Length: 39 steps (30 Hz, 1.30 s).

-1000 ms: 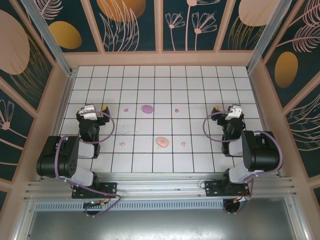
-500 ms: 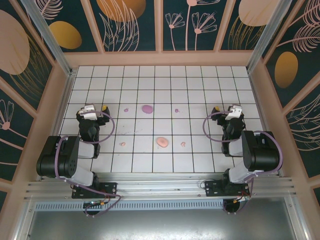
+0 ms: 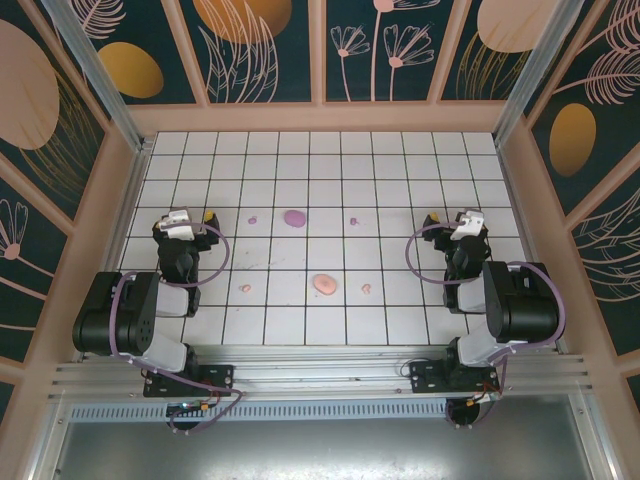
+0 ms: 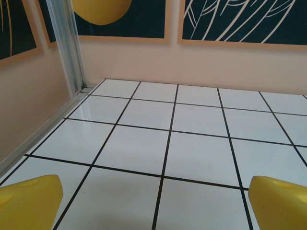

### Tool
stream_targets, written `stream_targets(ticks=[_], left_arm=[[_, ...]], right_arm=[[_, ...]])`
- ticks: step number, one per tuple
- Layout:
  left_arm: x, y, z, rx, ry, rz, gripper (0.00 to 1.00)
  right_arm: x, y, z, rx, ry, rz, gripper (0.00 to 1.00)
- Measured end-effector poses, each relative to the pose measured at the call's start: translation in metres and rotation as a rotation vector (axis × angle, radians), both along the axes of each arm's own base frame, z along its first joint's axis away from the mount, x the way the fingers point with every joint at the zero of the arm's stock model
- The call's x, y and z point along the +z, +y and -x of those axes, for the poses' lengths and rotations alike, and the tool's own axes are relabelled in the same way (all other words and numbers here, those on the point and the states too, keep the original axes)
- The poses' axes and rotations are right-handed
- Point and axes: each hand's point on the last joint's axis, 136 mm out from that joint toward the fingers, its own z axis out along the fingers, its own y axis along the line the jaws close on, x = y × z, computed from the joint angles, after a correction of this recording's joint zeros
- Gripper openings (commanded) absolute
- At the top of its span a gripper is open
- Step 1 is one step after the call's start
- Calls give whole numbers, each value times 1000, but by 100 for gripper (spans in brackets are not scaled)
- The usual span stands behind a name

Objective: Insert wireless bluetooth earbuds into charging case

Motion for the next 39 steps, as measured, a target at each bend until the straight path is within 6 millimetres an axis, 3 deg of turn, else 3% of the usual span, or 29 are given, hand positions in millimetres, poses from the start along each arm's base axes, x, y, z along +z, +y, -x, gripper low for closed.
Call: stream_targets(ticks=[10,14,20,24,27,30,35,39], left_arm=[[-1,2,1,13,21,7,99],[19,6,-3,37,16,31,98],[60,10,-3,72,15,94,99],[76,12,4,91,60,145,99],[83,17,12,137,102,193,99],[86,18,20,151,147,228,98],[81,-11,21,3,233,299,98],[59,-42,21,-121,336,395,98]], right_arm=[[0,1,0,8,3,0,99],[1,9,-7,50,47,3,99],[50,16,-29,84,57,14,99],[81,32,-38,136,116,1,93],[87,60,-38,210,224,29,91],[79,106,-22,325,356,58,88],[42,204,44,563,582,121,87],[7,258,104,712,740,184,87]])
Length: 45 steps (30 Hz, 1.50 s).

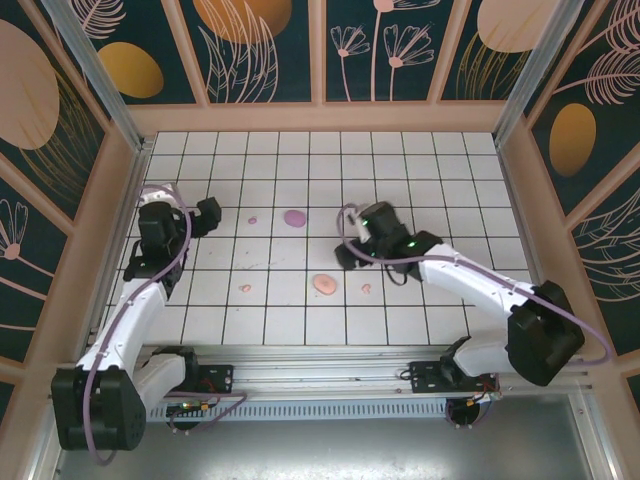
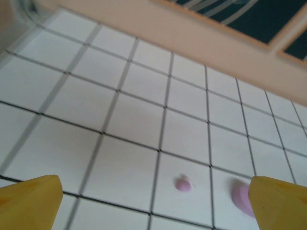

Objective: Insert wireless bluetooth earbuds into charging case

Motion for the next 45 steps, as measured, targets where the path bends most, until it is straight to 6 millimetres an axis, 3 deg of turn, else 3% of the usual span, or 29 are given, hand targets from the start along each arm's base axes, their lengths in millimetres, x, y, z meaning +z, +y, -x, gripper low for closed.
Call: stream_targets(ticks=[4,7,10,13,17,22,27,33,36,38,45], left_arm=[[-31,-50,13,-148,101,67,99],[-55,-82,33,-238,166,101,99],[-75,-94,52,-269,209,125,99],[-81,-97,63,-277,209,139,99],[-72,-98,59,-279,166,143,99],[-63,-88,54,-247,110,83,99],[-25,-80,54,-241,-76,33,99],[-11,-94,61,-365,-188,-18,93],[-12,-112,68,-506,-211,-56,92],[-12,-126,76,-615,-233,-85,92],[-11,-147,95,-832,-313,-190,89]], right_arm=[[-32,31,47,112,109,76,88],[-56,43,65,153,167,131,88],[-76,42,70,154,210,176,88],[-88,42,69,153,234,206,88],[-93,49,63,160,238,219,85],[-100,47,56,166,241,240,63],[-102,44,53,190,232,255,47],[-100,50,50,236,198,247,47],[-101,50,50,262,182,245,62],[-102,51,52,285,174,244,67],[-99,53,43,332,141,226,64]])
